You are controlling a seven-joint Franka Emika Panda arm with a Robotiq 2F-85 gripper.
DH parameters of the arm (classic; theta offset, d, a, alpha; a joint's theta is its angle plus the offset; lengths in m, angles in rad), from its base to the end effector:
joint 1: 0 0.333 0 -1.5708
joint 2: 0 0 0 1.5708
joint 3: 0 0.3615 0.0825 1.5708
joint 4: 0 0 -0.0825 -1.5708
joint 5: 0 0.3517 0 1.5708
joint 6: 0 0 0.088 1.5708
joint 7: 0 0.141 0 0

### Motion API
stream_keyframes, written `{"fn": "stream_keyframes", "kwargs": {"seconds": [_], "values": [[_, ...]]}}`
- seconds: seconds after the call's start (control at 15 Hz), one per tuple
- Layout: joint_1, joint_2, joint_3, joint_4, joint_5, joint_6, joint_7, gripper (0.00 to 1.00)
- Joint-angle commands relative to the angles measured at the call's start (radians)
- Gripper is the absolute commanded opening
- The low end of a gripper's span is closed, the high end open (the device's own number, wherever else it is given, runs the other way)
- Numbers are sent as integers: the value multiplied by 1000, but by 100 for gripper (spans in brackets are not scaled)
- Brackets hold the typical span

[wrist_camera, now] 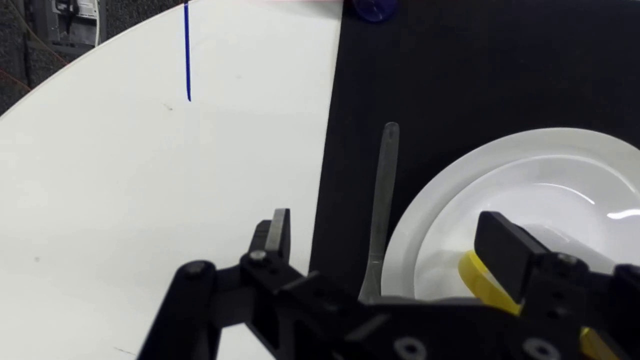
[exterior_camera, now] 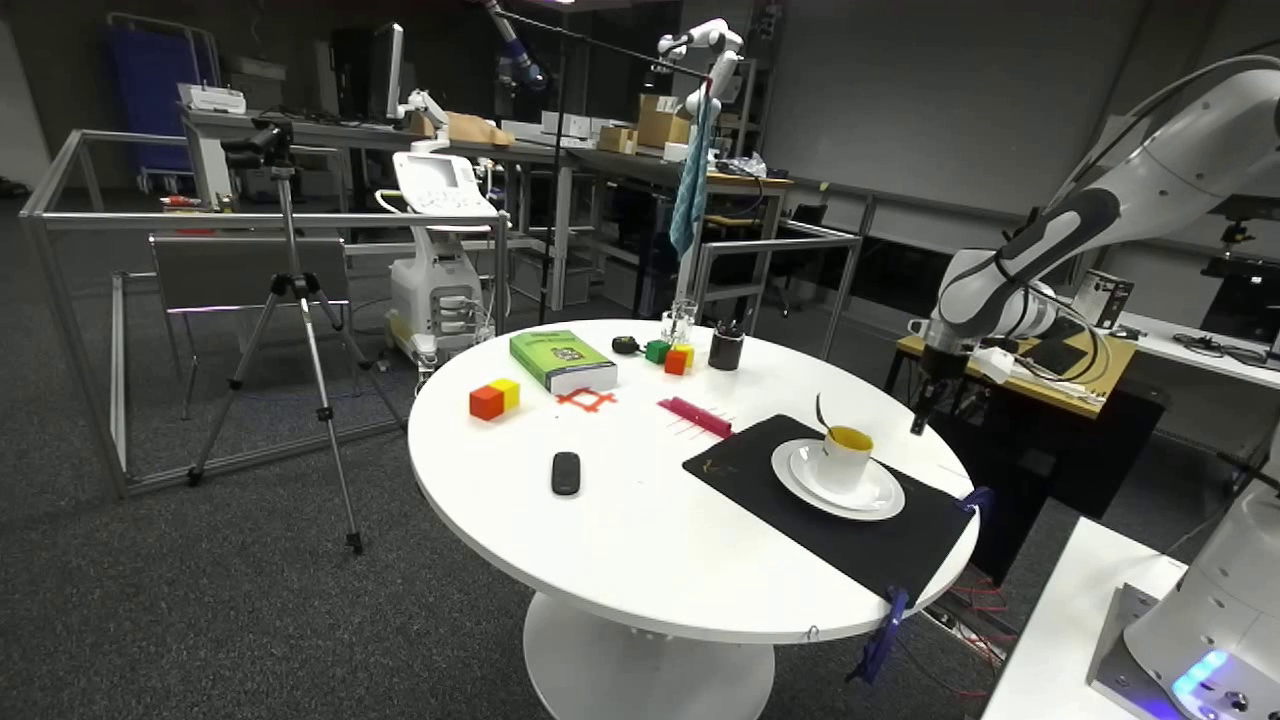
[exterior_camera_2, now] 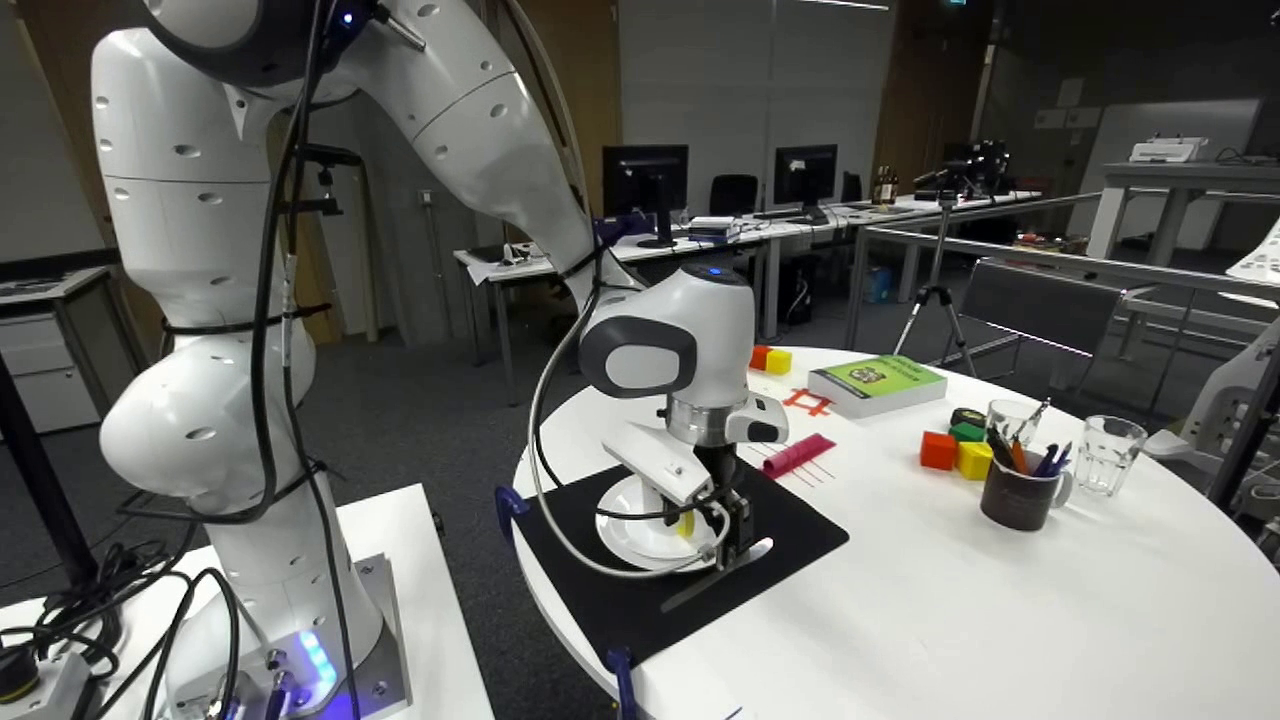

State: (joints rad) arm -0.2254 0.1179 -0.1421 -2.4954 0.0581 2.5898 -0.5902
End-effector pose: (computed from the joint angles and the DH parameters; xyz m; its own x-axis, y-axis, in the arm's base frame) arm 0.4270 -0.1649 0.2776 0.9849 0.1729 -0.0114 0.1726 -0.9847 -0.0229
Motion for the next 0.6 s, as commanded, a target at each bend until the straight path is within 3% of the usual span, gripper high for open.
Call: {"fn": "stream_keyframes", "kwargs": {"seconds": [0.0,0.53], "values": [[11,15,-9,-3,-42,75,119,100],[53,106,-54,47,-302,98,455,100]]}}
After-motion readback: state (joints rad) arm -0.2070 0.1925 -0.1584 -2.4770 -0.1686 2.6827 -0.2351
